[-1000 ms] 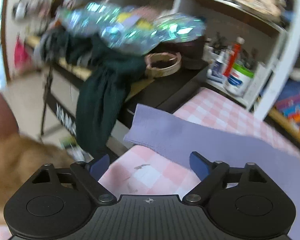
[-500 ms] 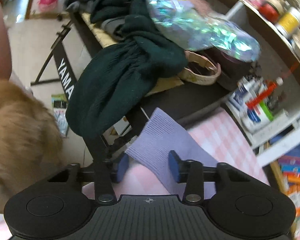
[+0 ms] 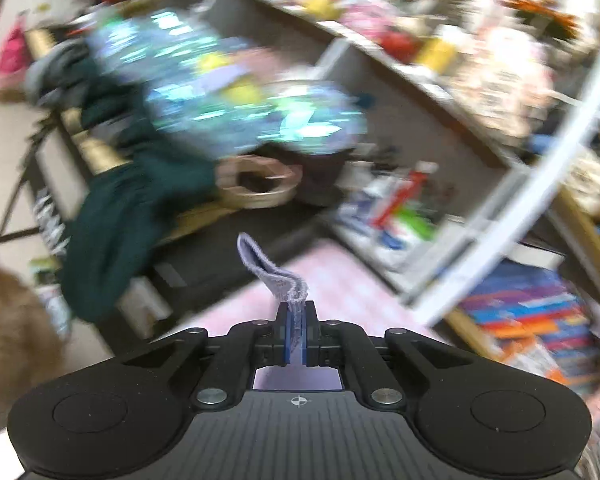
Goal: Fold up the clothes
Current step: 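Grasp the lavender sleeve cuff with the left gripper and lift it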
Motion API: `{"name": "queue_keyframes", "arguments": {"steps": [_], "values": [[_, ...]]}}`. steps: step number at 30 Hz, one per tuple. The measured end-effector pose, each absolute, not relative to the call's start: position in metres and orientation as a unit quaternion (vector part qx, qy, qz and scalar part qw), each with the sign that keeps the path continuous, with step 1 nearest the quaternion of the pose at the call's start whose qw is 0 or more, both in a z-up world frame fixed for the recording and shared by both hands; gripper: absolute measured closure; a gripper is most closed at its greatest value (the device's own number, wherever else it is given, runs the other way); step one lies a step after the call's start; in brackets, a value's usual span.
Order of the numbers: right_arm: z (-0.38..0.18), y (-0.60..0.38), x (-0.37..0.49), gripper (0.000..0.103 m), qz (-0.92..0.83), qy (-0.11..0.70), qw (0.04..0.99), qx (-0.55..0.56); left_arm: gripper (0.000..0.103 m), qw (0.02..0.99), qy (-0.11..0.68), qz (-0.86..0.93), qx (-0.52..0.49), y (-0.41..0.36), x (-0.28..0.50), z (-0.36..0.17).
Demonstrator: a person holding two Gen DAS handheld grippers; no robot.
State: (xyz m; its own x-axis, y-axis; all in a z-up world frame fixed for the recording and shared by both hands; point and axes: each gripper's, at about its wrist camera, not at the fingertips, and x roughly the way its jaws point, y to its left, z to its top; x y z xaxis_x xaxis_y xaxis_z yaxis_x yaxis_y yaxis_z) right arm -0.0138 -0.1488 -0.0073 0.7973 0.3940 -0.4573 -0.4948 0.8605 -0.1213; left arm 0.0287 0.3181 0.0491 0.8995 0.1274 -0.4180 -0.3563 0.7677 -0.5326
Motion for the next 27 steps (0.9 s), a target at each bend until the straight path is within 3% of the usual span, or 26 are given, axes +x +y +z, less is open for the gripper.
{"name": "queue_keyframes", "arguments": {"steps": [14,27], "values": [[-0.017,-0.212,-0.03,0.003,0.186,0.298,0.936,-0.04,0.1,0.948,0.161,-0.14,-0.236,0.128,0.103,0.142],[-0.019,-0.211,-0.029,0.003,0.172,0.307,0.935,-0.047,0.1,0.924,0.223,-0.23,-0.212,0.019,0.139,0.121]]}}
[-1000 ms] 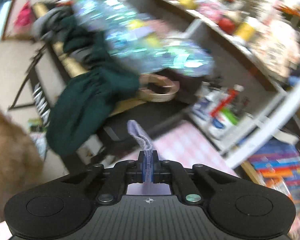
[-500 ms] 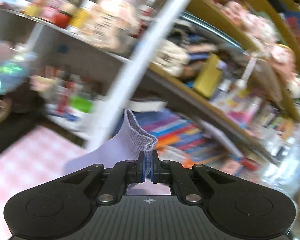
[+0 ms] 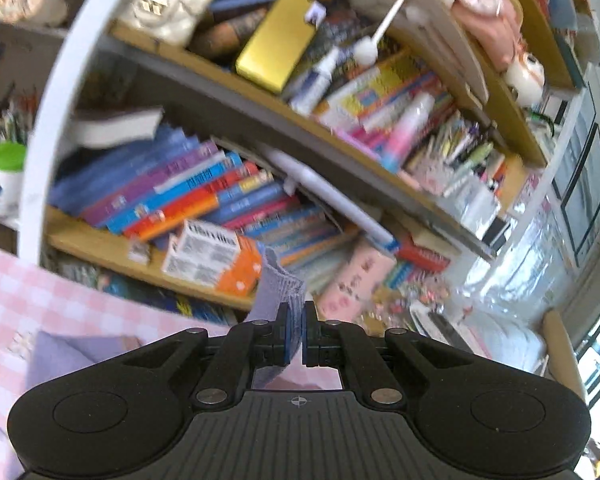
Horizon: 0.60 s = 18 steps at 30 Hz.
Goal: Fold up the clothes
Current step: 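Grasp the lavender sleeve cuff with the left gripper and lift it, then fold the lavender sleeve across the sweater front and lay it down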
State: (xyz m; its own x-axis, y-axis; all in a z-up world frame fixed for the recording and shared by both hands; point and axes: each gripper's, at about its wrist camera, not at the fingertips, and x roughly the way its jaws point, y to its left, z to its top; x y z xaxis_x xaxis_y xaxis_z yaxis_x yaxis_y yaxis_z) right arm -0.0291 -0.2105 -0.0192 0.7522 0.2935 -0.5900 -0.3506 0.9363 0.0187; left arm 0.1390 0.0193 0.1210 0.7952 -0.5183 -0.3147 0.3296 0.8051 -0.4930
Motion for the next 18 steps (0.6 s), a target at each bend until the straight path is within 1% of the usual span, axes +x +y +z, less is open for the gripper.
{"name": "queue_keyframes", "arguments": {"steps": [8,10,11,12,13,14,15,18], "values": [[-0.018,-0.213,-0.027,0.003,0.171,0.311,0.934,-0.037,0.099,0.909,0.264,-0.232,-0.224,-0.007,0.154,0.085],[-0.018,-0.212,-0.027,0.003,0.171,0.312,0.934,-0.037,0.089,0.907,0.275,-0.228,-0.223,-0.012,0.154,0.078],[-0.018,-0.212,-0.027,0.003,0.171,0.312,0.934,-0.037,0.077,0.905,0.28,-0.231,-0.221,-0.014,0.154,0.077],[-0.018,-0.212,-0.027,0.003,0.171,0.312,0.934,-0.037,0.062,0.904,0.284,-0.233,-0.219,-0.016,0.153,0.076],[-0.018,-0.213,-0.027,0.003,0.171,0.312,0.934,-0.036,0.054,0.905,0.282,-0.237,-0.213,-0.016,0.151,0.076],[-0.018,-0.213,-0.027,0.003,0.17,0.312,0.934,-0.035,0.045,0.909,0.272,-0.24,-0.205,-0.014,0.146,0.079],[-0.019,-0.213,-0.027,0.003,0.17,0.313,0.934,-0.034,0.043,0.914,0.26,-0.244,-0.195,-0.012,0.141,0.082],[-0.019,-0.212,-0.027,0.003,0.169,0.314,0.934,-0.037,0.042,0.926,0.238,-0.249,-0.156,0.0,0.125,0.092]]}}
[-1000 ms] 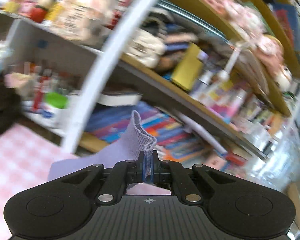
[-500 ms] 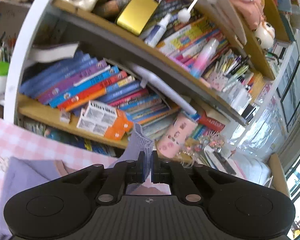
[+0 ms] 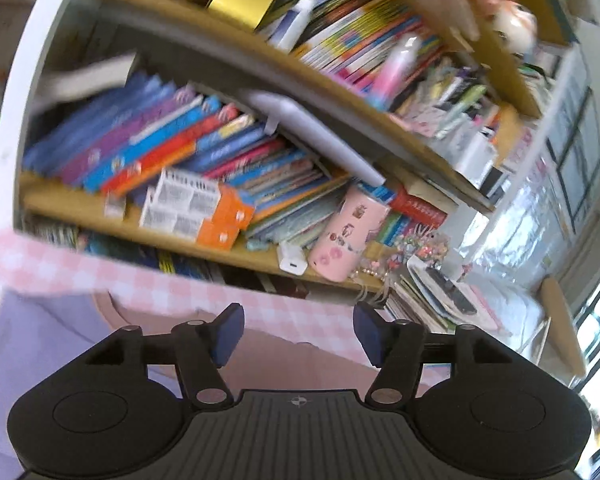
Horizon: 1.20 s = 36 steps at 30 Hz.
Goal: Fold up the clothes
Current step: 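Fold the lavender sleeve across the sweater front and lay it down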
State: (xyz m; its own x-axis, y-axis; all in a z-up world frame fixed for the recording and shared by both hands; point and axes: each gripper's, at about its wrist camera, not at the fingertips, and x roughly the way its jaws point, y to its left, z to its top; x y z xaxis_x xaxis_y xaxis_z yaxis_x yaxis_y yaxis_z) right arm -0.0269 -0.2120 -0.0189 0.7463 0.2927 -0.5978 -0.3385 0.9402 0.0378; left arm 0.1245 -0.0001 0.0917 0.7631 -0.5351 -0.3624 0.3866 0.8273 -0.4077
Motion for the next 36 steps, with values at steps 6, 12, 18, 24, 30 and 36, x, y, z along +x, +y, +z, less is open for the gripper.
{"name": "queue_keyframes", "arguments": {"steps": [6,12,18,24,30,36], "values": [[-0.02,-0.211,-0.028,0.003,0.166,0.312,0.935,-0.042,0.039,0.953,0.238,-0.184,-0.041,0.034,0.08,0.081],[-0.015,-0.219,-0.034,0.004,0.159,0.289,0.944,-0.029,0.034,0.959,0.268,-0.085,0.038,0.08,0.041,0.039],[-0.005,-0.246,-0.04,0.017,0.116,0.283,0.952,-0.027,0.049,0.95,0.307,-0.048,-0.002,0.129,0.022,0.015],[-0.005,-0.275,-0.053,0.045,0.074,0.299,0.951,-0.016,0.07,0.943,0.327,-0.056,-0.041,0.144,0.006,-0.002],[-0.016,-0.284,-0.067,0.063,0.071,0.316,0.946,0.013,0.082,0.941,0.324,-0.068,-0.07,0.145,-0.014,-0.011],[-0.016,-0.279,-0.066,0.088,0.09,0.315,0.944,0.047,0.098,0.932,0.32,-0.077,-0.152,0.165,-0.014,-0.017]]}}
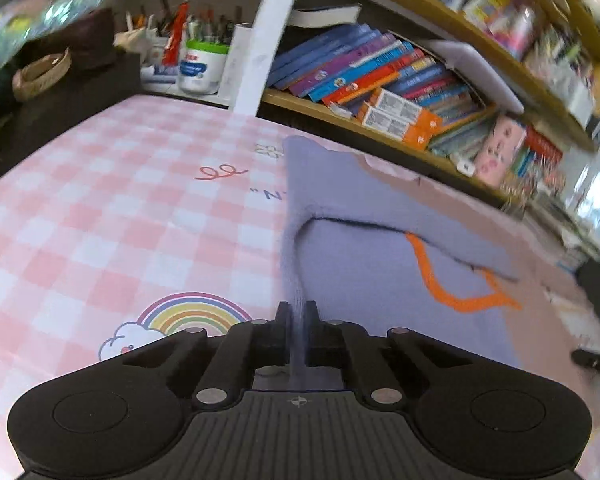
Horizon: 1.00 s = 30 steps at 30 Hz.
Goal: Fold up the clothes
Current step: 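Fold the lavender sleeve across the sweater front and lay it down, then release the lavender sleeve and move the right gripper to the pink sleeve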
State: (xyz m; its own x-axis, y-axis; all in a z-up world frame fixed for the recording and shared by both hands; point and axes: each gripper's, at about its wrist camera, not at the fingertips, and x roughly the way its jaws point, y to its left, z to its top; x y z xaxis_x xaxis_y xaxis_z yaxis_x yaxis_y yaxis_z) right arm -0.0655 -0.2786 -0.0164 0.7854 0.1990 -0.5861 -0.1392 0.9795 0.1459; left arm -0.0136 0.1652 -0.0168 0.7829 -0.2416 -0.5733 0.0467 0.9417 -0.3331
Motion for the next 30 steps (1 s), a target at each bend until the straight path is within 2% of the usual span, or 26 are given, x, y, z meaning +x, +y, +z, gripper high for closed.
{"name": "queue_keyframes", "arguments": {"steps": [18,20,27,30], "values": [[-0.016,-0.223,-0.031,0.089,0.128,0.312,0.941,0.013,0.097,0.944,0.313,-0.018,-0.105,0.198,0.013,-0.012],[-0.016,-0.225,-0.032,0.087,0.126,0.311,0.942,0.015,0.095,0.948,0.304,-0.011,-0.091,0.194,0.008,-0.011],[-0.008,-0.238,-0.042,0.068,0.111,0.29,0.95,0.013,0.094,0.967,0.251,-0.007,-0.032,0.177,-0.021,0.01],[-0.004,-0.249,-0.042,0.064,0.098,0.284,0.954,0.019,0.094,0.973,0.228,-0.031,-0.021,0.169,-0.03,0.021]]}}
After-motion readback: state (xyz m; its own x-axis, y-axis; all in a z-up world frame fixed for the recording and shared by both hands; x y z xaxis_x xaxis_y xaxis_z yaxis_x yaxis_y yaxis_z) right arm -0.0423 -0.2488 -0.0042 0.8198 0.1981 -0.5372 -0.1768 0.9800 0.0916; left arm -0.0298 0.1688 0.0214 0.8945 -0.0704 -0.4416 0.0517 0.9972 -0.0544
